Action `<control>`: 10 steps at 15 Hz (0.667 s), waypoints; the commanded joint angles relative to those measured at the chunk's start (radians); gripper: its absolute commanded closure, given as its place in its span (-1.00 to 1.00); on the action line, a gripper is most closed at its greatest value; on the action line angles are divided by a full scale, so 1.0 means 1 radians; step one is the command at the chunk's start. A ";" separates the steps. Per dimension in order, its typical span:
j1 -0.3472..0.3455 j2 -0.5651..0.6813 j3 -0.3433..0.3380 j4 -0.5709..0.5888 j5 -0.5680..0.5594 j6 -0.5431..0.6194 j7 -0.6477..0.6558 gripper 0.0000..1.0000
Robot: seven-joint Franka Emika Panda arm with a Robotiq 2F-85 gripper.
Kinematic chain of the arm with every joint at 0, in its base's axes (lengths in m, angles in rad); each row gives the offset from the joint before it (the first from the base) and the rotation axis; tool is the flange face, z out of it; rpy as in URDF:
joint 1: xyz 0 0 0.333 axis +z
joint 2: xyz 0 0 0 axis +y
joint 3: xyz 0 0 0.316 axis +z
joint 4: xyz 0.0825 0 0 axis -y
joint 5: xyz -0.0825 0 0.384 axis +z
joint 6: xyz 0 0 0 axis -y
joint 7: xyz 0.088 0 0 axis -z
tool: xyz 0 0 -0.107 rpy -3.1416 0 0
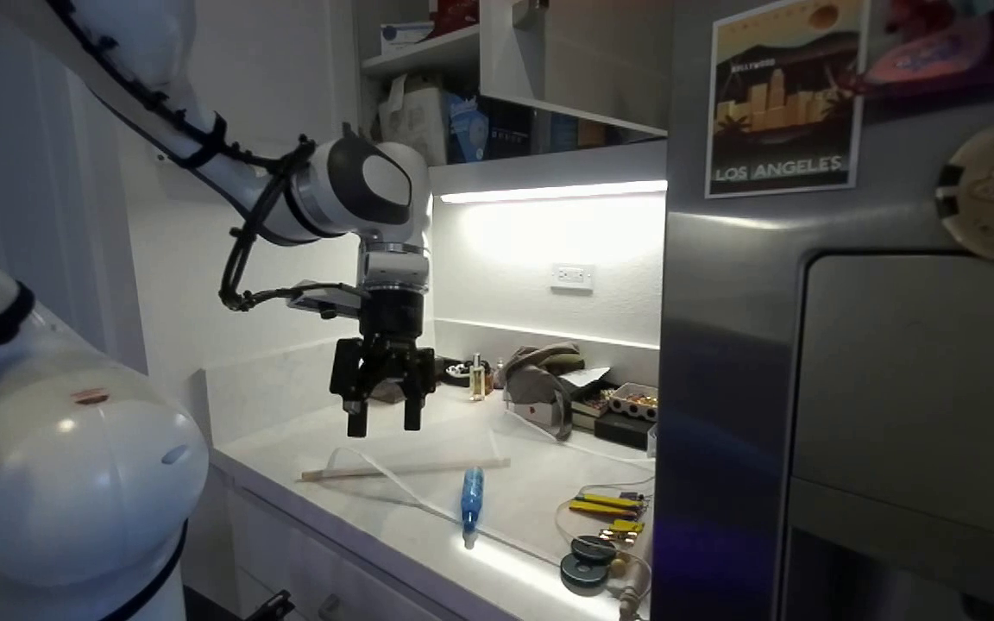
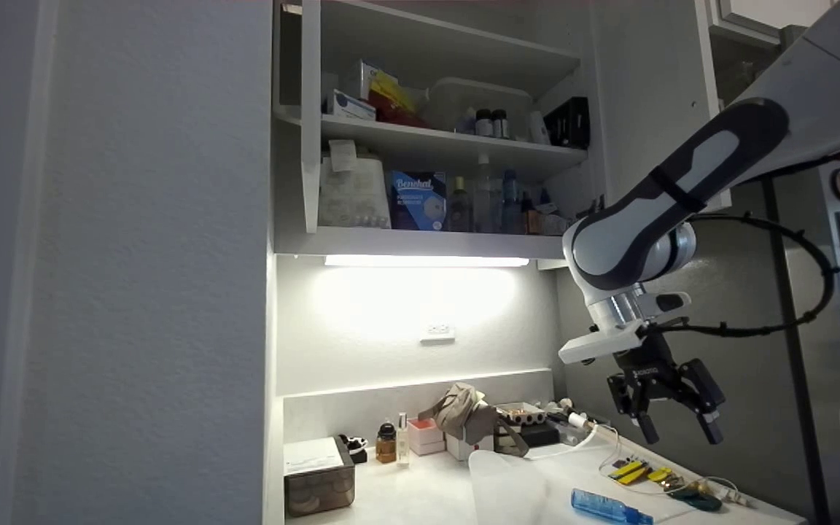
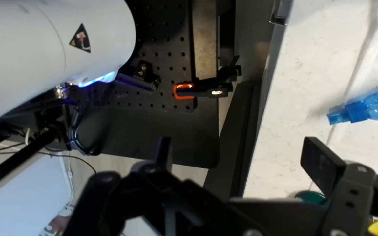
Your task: Place the blue bottle on the bottom shelf of the open upper cabinet
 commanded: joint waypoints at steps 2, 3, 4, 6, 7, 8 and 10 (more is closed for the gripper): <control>-0.034 0.093 0.009 0.017 0.022 0.141 0.228 -1.00; -0.040 0.118 0.007 0.024 0.015 0.177 0.278 -1.00; -0.047 0.142 0.004 0.030 0.009 0.211 0.330 -1.00; -0.060 0.182 0.002 0.039 0.000 0.277 0.435 -1.00; -0.067 0.201 0.000 0.044 -0.007 0.307 0.487 -1.00; -0.074 0.222 -0.002 0.048 -0.014 0.339 0.540 -1.00; -0.087 0.262 -0.002 0.057 -0.033 0.395 0.653 -1.00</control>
